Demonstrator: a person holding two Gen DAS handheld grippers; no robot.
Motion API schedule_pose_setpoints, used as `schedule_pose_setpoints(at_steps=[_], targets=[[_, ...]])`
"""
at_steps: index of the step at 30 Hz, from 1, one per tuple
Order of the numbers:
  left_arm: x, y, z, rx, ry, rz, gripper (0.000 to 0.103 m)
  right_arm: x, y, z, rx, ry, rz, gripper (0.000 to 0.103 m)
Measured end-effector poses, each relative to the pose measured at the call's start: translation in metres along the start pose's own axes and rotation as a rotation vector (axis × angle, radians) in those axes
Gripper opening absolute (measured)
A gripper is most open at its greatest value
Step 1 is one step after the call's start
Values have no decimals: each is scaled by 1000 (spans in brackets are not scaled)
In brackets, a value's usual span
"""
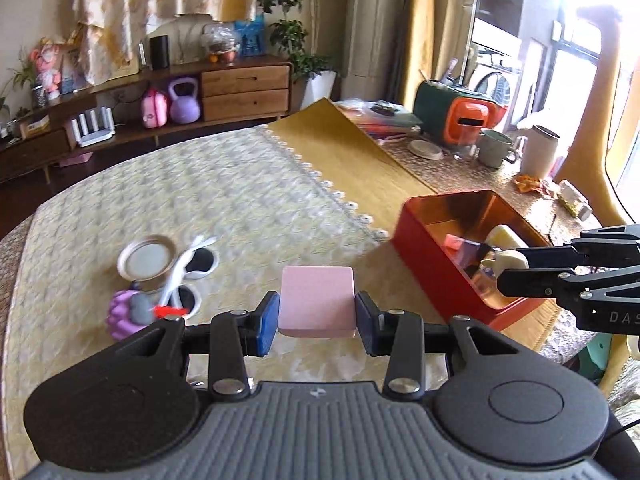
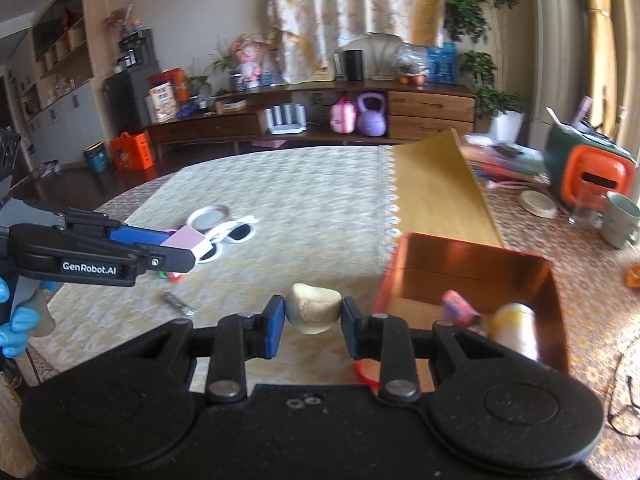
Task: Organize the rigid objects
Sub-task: 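Carry the pink pad and beige pebble with both tools over the red tin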
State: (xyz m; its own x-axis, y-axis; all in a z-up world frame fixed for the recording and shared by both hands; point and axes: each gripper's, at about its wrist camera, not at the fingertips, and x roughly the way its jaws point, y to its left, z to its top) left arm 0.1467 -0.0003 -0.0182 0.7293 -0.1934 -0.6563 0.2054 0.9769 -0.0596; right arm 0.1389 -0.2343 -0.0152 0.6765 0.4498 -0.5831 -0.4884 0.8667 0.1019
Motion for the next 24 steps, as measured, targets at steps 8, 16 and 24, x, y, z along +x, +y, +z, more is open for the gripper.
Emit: schedule_pose_setpoints(at_steps=[8,16,24], targets=[[26,-44,17,59,21,-53,40,-4,-36,-15,58,6,-68,30],[64,-82,42,78,60,-106,40,2,-61,-25,83,41,-100,30],[109,-126,61,178,81,-102,40,16,-68,-27,85,89,-91,30]])
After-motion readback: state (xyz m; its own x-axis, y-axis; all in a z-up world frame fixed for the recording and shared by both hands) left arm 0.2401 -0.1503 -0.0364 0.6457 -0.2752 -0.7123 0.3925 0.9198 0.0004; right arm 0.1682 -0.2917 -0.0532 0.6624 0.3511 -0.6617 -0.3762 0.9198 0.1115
